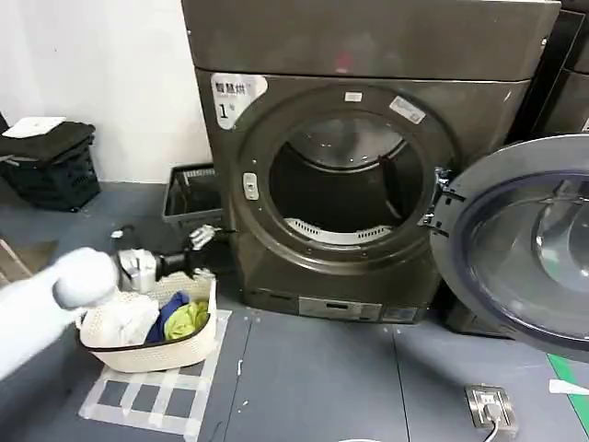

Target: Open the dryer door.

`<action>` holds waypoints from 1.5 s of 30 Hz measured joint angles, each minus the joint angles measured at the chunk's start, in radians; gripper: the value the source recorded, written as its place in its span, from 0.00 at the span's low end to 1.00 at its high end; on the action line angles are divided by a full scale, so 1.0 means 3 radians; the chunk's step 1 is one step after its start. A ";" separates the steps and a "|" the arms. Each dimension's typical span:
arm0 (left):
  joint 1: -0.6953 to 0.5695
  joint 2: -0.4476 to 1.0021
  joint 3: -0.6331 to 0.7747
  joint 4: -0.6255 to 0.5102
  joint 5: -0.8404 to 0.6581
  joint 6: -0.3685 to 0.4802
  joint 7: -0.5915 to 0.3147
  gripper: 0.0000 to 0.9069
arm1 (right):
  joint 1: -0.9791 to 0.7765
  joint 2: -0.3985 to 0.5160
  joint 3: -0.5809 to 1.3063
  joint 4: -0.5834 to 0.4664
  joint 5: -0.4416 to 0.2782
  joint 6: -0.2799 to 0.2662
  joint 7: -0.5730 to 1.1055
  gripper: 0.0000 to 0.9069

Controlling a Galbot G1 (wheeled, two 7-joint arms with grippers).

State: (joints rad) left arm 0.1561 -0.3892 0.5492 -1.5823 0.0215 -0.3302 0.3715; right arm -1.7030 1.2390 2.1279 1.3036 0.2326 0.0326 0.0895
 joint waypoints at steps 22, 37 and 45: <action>-0.0638 -0.0403 -0.0003 0.1360 0.2483 -0.1378 0.0192 1.00 | 0.0084 -0.0017 -0.0270 -0.0021 -0.0040 0.0094 -0.0044 1.00; -0.1239 -0.0665 0.0165 0.1895 0.3529 -0.1651 0.0520 1.00 | 0.0081 0.0034 -0.0301 0.0036 -0.0002 0.0154 -0.0120 1.00; -0.1404 -0.0672 0.0380 0.2010 0.3515 -0.1650 0.0657 1.00 | 0.0085 0.0064 -0.0316 0.0075 -0.0001 0.0154 -0.0123 1.00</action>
State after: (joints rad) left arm -0.2651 -0.5908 0.6634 -0.9792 1.0761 -0.8251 0.5687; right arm -1.6775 1.2583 2.0332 1.3261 0.2322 0.0788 0.0525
